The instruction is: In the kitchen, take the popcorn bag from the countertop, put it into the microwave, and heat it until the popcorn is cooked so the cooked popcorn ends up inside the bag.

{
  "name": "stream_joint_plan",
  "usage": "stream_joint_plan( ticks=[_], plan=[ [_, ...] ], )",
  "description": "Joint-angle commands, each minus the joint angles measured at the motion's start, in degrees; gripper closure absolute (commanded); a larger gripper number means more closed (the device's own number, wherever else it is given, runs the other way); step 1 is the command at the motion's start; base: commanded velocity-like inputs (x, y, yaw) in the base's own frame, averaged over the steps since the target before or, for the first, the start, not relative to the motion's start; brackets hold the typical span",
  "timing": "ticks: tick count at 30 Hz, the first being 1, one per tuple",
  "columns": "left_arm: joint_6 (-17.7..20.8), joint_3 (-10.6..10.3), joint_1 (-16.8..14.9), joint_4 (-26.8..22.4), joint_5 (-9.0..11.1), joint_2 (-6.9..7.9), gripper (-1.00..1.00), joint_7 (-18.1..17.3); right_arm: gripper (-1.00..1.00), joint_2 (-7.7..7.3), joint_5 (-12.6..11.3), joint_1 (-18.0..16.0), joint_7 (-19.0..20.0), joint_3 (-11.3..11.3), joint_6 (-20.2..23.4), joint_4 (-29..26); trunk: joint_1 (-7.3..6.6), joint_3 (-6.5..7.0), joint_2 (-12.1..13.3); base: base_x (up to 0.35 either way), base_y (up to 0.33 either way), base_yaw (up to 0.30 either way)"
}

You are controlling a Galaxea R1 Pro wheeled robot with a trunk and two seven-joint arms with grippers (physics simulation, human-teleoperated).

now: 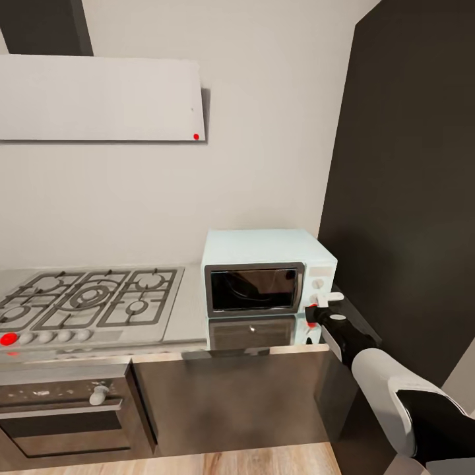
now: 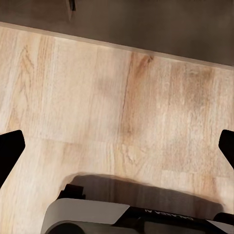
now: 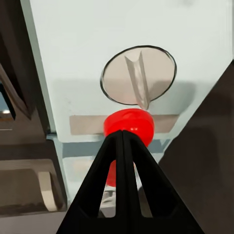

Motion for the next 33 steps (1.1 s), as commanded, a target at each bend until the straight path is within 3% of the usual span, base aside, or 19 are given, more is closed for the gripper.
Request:
stream_joint_plan(
  ticks=[1,33],
  plan=[
    [-0.12,0.36,-0.04,0.03,0.04,-0.07,-1.0,-0.31,1.0,0.03,0.6,-0.03,0.01,-0.33,0.33,-0.1,0.01,-0.09,-0.07,0.0,0.0,0.0],
    [-0.12,0.36,-0.09,0.01,-0.04,-0.07,-1.0,-0.29,1.0,-0.19,0.81,1.65,0.01,0.15,-0.99,2.27,0.01,-0.09,-0.07,0.035,0.0,0.0]
  ],
)
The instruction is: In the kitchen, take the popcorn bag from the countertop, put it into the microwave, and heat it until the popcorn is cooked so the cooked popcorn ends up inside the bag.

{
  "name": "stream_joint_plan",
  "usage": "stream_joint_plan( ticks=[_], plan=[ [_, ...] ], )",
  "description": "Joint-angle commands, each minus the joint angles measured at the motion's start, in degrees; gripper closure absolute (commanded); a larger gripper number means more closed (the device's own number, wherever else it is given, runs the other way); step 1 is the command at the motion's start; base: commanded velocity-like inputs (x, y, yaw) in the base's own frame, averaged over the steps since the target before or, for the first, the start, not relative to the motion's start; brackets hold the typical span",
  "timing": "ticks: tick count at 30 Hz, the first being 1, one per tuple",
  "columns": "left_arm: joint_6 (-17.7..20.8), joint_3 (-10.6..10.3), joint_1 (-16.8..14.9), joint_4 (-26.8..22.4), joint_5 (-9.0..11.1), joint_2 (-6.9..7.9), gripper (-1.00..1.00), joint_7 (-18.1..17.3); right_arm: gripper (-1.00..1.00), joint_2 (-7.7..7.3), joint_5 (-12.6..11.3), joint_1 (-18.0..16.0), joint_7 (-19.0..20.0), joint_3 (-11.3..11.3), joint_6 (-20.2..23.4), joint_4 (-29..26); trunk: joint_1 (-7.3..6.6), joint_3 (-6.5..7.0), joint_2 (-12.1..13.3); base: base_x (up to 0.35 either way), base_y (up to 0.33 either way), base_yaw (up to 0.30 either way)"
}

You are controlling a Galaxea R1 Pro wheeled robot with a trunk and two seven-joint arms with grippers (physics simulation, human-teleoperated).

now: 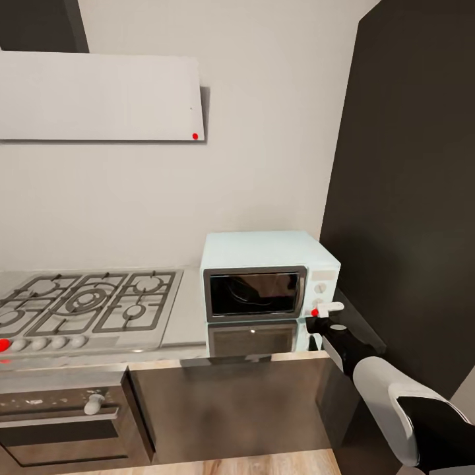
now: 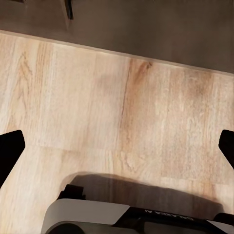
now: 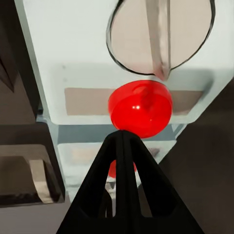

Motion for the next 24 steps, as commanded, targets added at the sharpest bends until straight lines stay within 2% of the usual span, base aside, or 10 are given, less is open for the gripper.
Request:
stream_joint_plan(
  ticks=[1,20,24],
  plan=[
    [-0.13,0.36,-0.02,0.01,0.05,-0.07,-1.0,-0.32,1.0,0.03,0.59,0.0,-0.03,-0.29,0.34,-0.1,0.01,-0.09,-0.07,0.0,0.0,0.0],
    [-0.2,0.38,0.0,0.03,0.08,-0.07,-1.0,-0.25,1.0,-0.59,0.59,-0.02,-0.03,-0.29,0.34,-0.1,0.01,-0.09,-0.07,0.008,-0.007,0.0],
    [-0.15,0.38,-0.01,0.03,0.07,-0.07,-1.0,-0.26,1.0,-0.59,0.59,-0.02,-0.03,-0.29,0.34,-0.1,0.01,-0.09,-0.07,0.211,0.0,0.0]
  ],
)
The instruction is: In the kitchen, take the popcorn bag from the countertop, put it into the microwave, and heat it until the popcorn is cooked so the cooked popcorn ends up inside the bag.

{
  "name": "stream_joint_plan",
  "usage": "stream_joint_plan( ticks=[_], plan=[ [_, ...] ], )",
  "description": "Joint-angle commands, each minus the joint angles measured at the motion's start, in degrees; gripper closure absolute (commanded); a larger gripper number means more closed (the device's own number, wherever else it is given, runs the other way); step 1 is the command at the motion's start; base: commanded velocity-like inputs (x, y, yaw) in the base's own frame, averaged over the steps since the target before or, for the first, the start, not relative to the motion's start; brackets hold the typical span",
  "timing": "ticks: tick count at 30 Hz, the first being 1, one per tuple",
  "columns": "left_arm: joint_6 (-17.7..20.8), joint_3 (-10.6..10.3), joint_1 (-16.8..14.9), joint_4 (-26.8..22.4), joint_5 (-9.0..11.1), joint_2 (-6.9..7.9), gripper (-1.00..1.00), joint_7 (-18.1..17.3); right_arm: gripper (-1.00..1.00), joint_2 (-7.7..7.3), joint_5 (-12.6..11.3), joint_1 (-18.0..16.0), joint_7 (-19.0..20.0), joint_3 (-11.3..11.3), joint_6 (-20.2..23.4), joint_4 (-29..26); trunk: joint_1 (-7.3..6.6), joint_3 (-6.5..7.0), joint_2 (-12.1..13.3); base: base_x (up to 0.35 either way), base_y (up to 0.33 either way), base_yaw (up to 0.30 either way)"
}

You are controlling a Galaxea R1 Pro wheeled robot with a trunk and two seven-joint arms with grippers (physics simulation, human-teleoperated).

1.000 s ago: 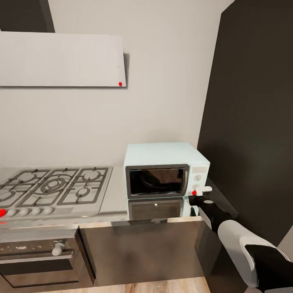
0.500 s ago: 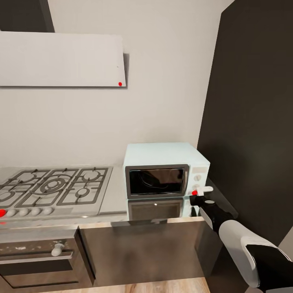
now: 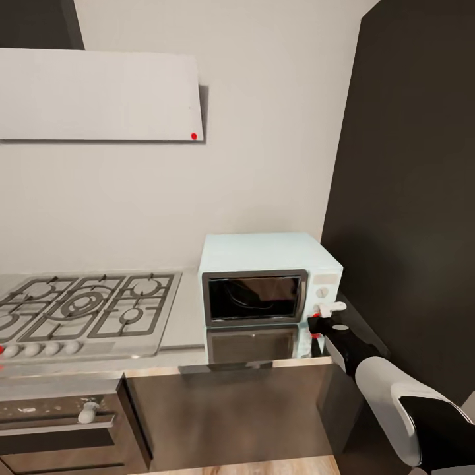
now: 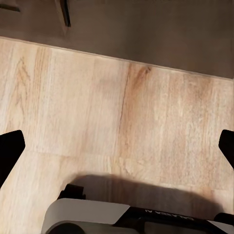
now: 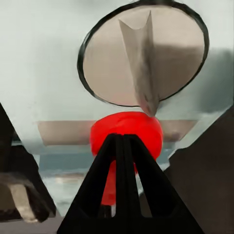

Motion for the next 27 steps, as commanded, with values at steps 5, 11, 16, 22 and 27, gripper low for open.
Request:
stream_joint_plan(
  ticks=[5,11,16,22,27],
  plan=[
    [-0.13,0.39,-0.04,0.03,0.08,-0.08,-1.0,-0.31,1.0,-0.05,0.59,-0.03,-0.03,-0.29,0.34,-0.1,0.02,-0.09,-0.06,0.033,0.0,0.0],
    [-0.13,0.37,-0.03,0.06,0.07,-0.07,-1.0,-0.29,1.0,-0.13,0.59,-0.03,-0.03,-0.29,0.34,-0.12,0.02,-0.09,-0.06,0.001,0.0,0.0],
    [-0.12,0.35,-0.06,0.07,0.03,-0.07,-1.0,-0.29,1.0,-0.15,0.59,-0.03,-0.03,-0.29,0.34,-0.11,0.02,-0.09,-0.06,0.013,0.0,0.0],
    [-0.1,0.41,-0.12,0.09,0.04,-0.07,-1.0,-0.3,1.0,-0.15,0.59,-0.03,-0.03,-0.29,0.34,-0.11,0.02,-0.09,-0.06,0.072,0.0,0.0],
    [-0.1,0.43,-0.12,0.09,0.08,-0.07,-1.0,-0.29,1.0,-0.14,0.59,-0.03,-0.03,-0.29,0.34,-0.11,0.02,-0.09,-0.06,0.0,0.0,0.0]
  ],
)
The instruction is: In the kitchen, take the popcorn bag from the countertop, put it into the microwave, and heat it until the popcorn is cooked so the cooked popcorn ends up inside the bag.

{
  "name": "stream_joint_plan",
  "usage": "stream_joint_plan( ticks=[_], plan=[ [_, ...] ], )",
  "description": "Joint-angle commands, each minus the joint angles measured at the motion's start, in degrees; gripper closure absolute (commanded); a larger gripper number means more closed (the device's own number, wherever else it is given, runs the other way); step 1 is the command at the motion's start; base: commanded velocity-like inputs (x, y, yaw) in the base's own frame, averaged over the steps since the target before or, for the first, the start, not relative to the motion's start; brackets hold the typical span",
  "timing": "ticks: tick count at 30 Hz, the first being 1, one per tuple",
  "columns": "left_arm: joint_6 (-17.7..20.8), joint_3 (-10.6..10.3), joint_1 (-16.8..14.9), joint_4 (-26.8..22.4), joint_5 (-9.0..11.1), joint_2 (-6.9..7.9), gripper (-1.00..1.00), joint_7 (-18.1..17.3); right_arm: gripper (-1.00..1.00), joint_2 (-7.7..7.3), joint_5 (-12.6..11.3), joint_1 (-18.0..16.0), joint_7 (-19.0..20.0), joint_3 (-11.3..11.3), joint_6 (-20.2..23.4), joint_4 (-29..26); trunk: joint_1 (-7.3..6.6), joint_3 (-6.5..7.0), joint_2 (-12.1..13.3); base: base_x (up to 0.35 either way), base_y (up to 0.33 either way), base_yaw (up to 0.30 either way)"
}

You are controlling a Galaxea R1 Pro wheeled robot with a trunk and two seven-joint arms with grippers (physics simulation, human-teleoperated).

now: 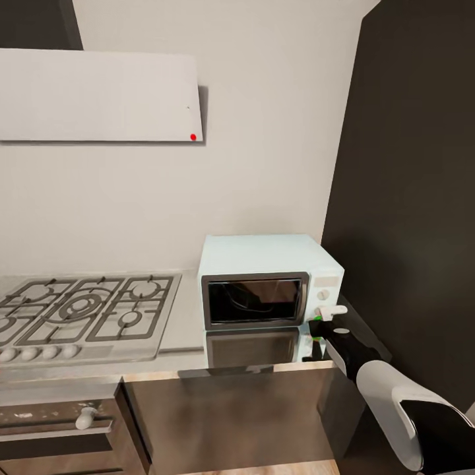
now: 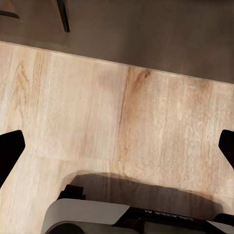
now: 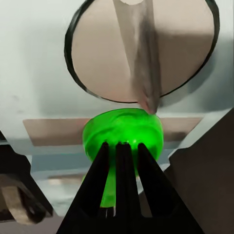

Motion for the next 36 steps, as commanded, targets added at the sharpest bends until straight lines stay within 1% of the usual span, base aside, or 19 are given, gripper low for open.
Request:
stream_joint_plan(
  ticks=[1,8,36],
  plan=[
    [-0.13,0.35,-0.05,0.04,0.03,-0.07,-1.0,-0.3,1.0,0.03,0.47,-0.94,0.09,-0.08,0.34,-0.19,0.18,-0.08,-0.02,0.0,0.0,0.0],
    [-0.15,0.35,-0.05,0.04,0.01,-0.07,-1.0,-0.31,1.0,0.03,0.47,-0.94,0.09,-0.08,0.34,-0.23,0.18,-0.08,-0.02,-0.04,0.0,0.0],
    [-0.13,0.27,-0.05,0.04,0.0,-0.07,-1.0,-0.3,1.0,-0.15,0.47,-0.94,0.17,-0.05,0.34,-0.28,0.18,-0.08,-0.02,-0.339,0.0,0.0]
  ],
)
